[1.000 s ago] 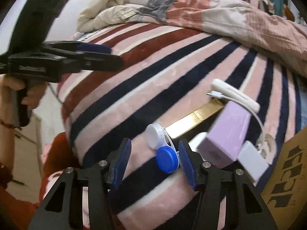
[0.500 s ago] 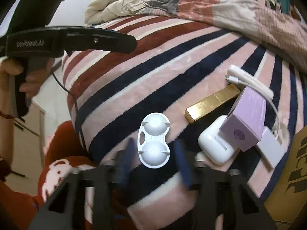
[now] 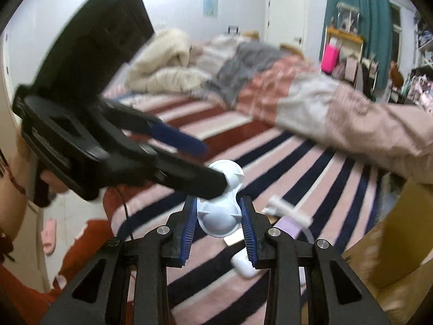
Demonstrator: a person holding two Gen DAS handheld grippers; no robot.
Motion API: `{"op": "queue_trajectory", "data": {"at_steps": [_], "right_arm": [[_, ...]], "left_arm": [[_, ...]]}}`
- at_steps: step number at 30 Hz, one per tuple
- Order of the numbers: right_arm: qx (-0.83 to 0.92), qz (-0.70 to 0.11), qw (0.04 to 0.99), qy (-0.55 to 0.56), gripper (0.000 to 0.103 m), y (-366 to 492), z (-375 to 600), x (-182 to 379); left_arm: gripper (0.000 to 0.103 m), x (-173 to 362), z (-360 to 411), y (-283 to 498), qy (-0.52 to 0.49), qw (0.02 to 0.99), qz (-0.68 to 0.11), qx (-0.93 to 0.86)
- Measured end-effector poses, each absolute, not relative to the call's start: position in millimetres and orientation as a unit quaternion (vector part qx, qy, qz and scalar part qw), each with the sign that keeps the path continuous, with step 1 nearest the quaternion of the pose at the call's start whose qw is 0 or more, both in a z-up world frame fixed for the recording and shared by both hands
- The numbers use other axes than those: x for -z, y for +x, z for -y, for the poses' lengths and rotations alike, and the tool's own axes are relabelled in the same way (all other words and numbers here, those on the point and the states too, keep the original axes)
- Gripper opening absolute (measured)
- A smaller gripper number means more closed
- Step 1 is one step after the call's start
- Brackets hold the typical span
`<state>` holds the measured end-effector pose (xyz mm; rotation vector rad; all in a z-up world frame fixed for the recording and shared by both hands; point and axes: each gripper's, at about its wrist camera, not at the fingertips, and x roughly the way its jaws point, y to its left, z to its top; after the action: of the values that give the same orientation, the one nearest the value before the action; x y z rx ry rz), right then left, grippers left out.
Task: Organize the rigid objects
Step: 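Lower the lens case into the cardboard box and open the right gripper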
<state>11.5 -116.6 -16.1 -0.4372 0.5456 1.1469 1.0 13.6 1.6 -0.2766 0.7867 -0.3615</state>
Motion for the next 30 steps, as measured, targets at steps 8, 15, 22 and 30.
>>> {"op": "queue_trajectory", "data": {"at_steps": [8, 15, 22, 30], "right_arm": [[-0.483, -0.245, 0.824, -0.169, 0.027, 48, 177, -11], [-0.421, -0.285, 0.847, -0.155, 0.027, 95, 234, -11], [-0.393, -0.358, 0.833, -0.154, 0.027, 129, 255, 6], [-0.387, -0.381, 0.825, -0.155, 0.040, 126, 248, 7]], "left_arm": [[0.021, -32, 64, 72, -0.093, 0.891, -0.382, 0.227], [0.021, -21, 132, 128, -0.062, 0.872, -0.413, 0.255], [0.021, 1, 157, 148, -0.043, 0.863, -0.437, 0.249], [0.057, -10, 140, 129, -0.027, 0.887, -0.409, 0.211]]}}
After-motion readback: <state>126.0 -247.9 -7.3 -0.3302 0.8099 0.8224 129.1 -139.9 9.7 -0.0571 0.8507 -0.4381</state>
